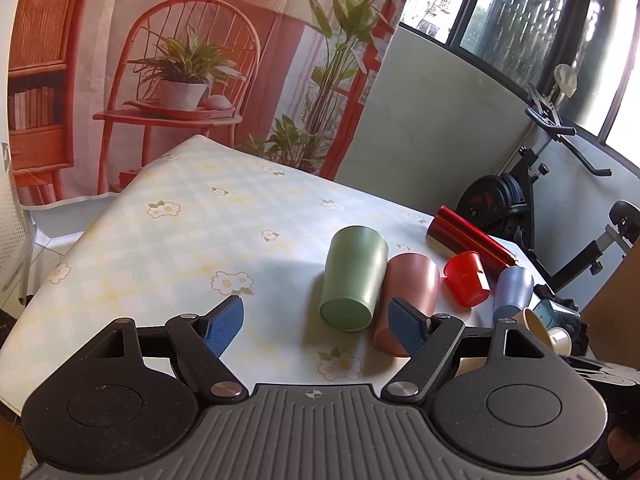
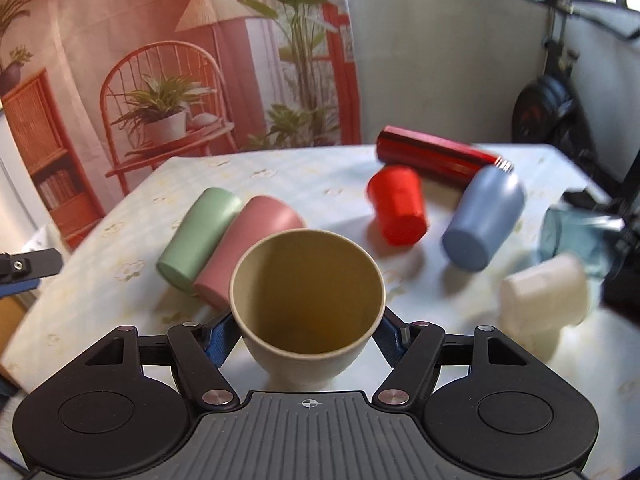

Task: Flip cup upright
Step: 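Rotate the beige cup with the right gripper until its rim faces up, then lower the upright beige cup onto the table and open the right gripper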

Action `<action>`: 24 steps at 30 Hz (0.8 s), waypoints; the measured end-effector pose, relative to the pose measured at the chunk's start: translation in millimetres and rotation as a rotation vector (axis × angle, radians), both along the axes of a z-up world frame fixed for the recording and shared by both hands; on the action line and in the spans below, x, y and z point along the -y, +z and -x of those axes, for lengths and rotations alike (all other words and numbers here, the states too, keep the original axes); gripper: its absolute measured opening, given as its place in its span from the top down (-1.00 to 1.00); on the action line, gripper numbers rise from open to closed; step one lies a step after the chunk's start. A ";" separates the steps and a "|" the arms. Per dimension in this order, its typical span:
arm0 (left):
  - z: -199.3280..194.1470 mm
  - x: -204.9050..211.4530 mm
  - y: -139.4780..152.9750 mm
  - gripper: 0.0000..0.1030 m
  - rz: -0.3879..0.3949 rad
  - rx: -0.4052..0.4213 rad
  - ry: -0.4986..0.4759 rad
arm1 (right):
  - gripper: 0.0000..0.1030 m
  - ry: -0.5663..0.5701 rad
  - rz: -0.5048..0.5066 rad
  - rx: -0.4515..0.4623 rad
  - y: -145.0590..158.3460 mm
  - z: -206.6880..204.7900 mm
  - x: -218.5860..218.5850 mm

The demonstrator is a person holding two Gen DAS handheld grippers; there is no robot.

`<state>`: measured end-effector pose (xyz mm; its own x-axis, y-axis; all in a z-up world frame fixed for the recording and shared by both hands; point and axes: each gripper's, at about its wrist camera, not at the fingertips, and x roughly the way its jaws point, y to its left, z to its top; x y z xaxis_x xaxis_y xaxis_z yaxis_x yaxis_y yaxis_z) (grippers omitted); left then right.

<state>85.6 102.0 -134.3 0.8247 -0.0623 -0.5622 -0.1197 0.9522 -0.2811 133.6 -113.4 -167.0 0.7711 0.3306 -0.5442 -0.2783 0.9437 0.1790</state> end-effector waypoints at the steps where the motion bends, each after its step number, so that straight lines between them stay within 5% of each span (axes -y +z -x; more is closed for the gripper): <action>1: -0.4 0.5 -0.2 -0.58 0.000 -0.001 -0.001 | -0.28 -0.007 0.017 0.011 0.1 0.6 1.0; 24: 0.4 3.0 0.1 -0.58 -0.007 -0.019 -0.013 | -0.29 -0.053 0.082 0.008 -12.8 9.2 15.6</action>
<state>85.2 99.0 -134.2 0.8127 -0.0688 -0.5786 -0.1127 0.9557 -0.2720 124.4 -129.0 -179.7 0.7908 0.2441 -0.5612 -0.2290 0.9684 0.0984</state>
